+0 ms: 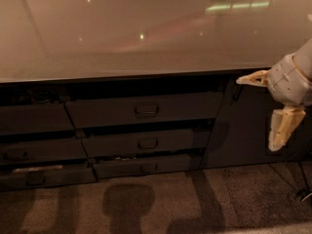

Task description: Open top drawer

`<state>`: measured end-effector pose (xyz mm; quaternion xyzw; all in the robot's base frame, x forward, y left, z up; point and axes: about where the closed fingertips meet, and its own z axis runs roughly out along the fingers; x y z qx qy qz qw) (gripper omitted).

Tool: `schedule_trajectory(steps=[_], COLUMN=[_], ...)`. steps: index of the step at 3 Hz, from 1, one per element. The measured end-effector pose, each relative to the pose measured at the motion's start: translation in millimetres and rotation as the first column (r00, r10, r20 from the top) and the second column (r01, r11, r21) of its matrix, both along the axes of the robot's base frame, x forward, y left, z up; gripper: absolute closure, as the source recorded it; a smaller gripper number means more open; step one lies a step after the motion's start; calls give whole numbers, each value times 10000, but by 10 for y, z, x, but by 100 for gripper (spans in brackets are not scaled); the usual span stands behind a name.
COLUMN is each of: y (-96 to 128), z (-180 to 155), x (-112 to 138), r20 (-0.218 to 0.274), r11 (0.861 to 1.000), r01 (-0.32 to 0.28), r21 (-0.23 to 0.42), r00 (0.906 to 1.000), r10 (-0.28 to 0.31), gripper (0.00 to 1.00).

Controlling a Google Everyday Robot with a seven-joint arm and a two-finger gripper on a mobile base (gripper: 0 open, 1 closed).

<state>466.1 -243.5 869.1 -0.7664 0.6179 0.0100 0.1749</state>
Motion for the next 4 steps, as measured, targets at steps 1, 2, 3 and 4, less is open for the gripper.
schedule_trajectory(steps=[1,2,3,4], y=[-198,-578,-576,-305], z=[-181,-748,-749,-826], x=[240,681,681,762], r20=[-374,-1477,-1478,-1556], r11=[9997,9982,9983,9998], r01=[-258,272,271,-16], r21=[23,529,525,-207], r00=[9990,9888,9888,9878], r10=[259,-191,-190,-17], gripper=[0,0,0,0])
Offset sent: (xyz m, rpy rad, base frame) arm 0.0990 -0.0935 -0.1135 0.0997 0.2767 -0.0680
